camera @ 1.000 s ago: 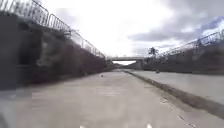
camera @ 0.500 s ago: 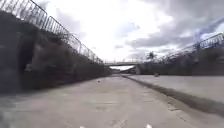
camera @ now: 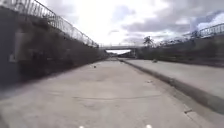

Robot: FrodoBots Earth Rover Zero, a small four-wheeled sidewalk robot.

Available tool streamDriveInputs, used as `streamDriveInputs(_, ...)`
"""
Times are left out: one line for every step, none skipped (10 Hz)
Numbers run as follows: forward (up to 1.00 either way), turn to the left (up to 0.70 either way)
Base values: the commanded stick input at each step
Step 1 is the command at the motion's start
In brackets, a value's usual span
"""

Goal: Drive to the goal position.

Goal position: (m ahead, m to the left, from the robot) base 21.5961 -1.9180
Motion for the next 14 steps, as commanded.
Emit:
streamDriveInputs(1.00, 0.00)
streamDriveInputs(1.00, 0.00)
streamDriveInputs(1.00, 0.00)
streamDriveInputs(1.00, 0.00)
streamDriveInputs(1.00, 0.00)
streamDriveInputs(1.00, 0.00)
streamDriveInputs(1.00, 0.00)
streamDriveInputs(1.00, 0.00)
streamDriveInputs(1.00, 0.00)
streamDriveInputs(1.00, 0.00)
streamDriveInputs(1.00, 0.00)
streamDriveInputs(1.00, 0.00)
streamDriveInputs(1.00, 0.00)
streamDriveInputs(1.00, 0.00)
